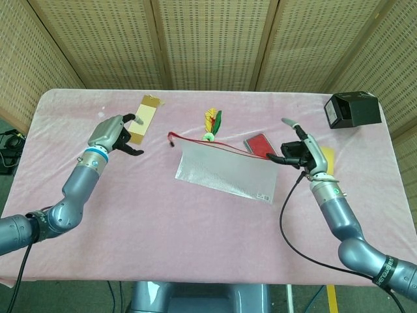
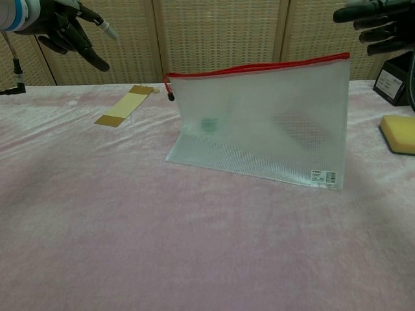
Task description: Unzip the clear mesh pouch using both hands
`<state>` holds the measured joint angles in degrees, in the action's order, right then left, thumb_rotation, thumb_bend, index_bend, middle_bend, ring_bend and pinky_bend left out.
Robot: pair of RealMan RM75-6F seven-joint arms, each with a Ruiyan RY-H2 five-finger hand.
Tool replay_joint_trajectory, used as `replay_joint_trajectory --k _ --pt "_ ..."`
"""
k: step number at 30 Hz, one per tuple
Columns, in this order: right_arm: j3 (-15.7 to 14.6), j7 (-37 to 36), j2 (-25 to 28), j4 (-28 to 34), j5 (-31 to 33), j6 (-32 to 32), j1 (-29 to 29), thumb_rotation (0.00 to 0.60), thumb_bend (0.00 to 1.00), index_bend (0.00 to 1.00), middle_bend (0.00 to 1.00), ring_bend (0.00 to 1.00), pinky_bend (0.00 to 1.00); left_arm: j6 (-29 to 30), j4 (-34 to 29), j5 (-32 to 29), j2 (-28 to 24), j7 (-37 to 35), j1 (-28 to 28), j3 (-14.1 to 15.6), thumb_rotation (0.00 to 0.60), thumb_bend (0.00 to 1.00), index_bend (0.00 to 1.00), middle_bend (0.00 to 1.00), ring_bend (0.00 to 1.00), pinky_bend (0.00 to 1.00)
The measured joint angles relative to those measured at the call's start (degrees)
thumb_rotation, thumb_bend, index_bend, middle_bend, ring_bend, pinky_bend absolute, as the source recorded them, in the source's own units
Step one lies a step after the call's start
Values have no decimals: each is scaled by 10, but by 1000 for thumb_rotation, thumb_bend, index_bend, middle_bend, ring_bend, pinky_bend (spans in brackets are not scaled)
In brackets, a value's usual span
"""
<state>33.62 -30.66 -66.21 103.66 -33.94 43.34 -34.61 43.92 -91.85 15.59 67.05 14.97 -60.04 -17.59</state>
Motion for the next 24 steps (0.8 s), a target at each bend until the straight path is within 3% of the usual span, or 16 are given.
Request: replay_joint_trajectory --k 7,10,12,13,15,16,18,24 --pt "-30 58 11 0 -62 56 8 600 0 50 895 843 1000 21 -24 72 -20 -49 36 -15 600 0 0 978 922 1000" --pt "-47 81 16 -1 -110 80 19 600 0 101 767 730 968 48 -42 126 -31 -69 62 -17 600 0 0 866 810 940" --pt "-61 99 19 -4 -150 99 27 600 0 109 623 611 839 74 -55 169 -38 -80 83 -16 600 0 0 591 559 698" --pt "-73 112 21 -7 -181 112 33 600 0 107 495 496 686 88 -60 189 -40 -83 93 -14 600 0 0 467 443 586" --pt "-92 135 24 -16 -233 136 44 600 0 92 238 221 329 125 -71 239 -46 -87 118 -5 600 0 0 126 116 259" --pt "-107 152 26 -23 -270 153 52 600 0 85 168 141 227 144 -77 261 -48 -88 130 1 600 0 0 61 54 177" --pt "-132 183 29 -36 -326 183 66 600 0 63 31 13 36 189 -89 310 -55 -87 160 17 600 0 0 0 0 28" --pt "-220 288 43 -82 -461 302 134 600 0 32 0 0 0 312 -135 409 -74 -82 266 81 600 0 0 0 0 0"
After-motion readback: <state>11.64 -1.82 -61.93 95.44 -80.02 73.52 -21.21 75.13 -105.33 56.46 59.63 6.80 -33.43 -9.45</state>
